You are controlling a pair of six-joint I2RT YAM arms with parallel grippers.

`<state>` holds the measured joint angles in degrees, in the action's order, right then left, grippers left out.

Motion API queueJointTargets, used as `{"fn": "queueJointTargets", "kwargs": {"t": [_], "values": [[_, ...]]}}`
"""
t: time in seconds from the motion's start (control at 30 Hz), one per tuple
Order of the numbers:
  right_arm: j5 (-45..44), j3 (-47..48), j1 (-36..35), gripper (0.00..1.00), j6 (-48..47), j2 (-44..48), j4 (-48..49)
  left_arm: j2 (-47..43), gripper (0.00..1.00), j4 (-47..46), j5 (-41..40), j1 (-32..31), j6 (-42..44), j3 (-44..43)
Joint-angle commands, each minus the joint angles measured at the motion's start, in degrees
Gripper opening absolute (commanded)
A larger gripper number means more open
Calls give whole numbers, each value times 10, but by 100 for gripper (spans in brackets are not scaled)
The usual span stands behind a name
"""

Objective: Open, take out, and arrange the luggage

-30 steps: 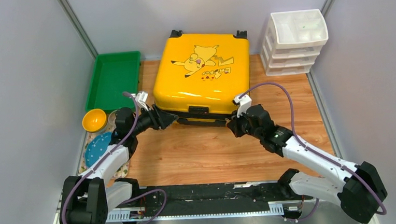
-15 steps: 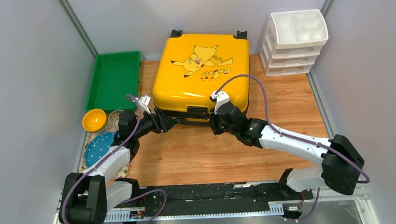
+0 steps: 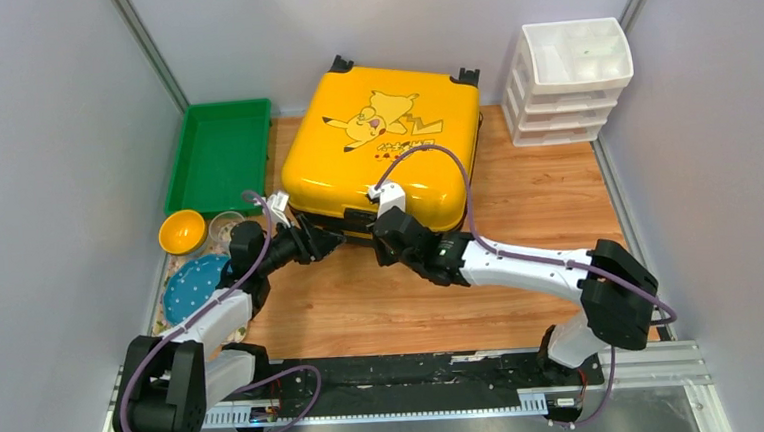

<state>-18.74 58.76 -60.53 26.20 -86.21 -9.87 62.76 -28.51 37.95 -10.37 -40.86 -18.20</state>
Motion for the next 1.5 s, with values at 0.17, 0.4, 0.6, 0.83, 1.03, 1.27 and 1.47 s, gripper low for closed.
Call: {"fn": "queueJointTargets", "kwargs": {"t": [0.17,0.4,0.6,0.83,1.03,1.27,1.47], "values": [[-67,90,-85,0,27,-42,112,12,63,-67,-27,-2,-43,32],[-59,104,-91,27,-2,-43,115,-53,63,-38,-28,9,-5,40],[10,58,-80,33,-85,72,55,-148,68,77,10,29,160,32],[63,23,-19,48,-149,185,-14,-174,70,87,-42,-45,280,52],[219,11,152,54,-180,221,-104,-109,70,8,-125,-121,308,45],[216,-25,217,55,-220,244,-123,-37,67,-32,-201,-181,312,22],[217,-39,234,55,-210,245,-124,-4,65,-20,-292,-227,310,-27]]}}
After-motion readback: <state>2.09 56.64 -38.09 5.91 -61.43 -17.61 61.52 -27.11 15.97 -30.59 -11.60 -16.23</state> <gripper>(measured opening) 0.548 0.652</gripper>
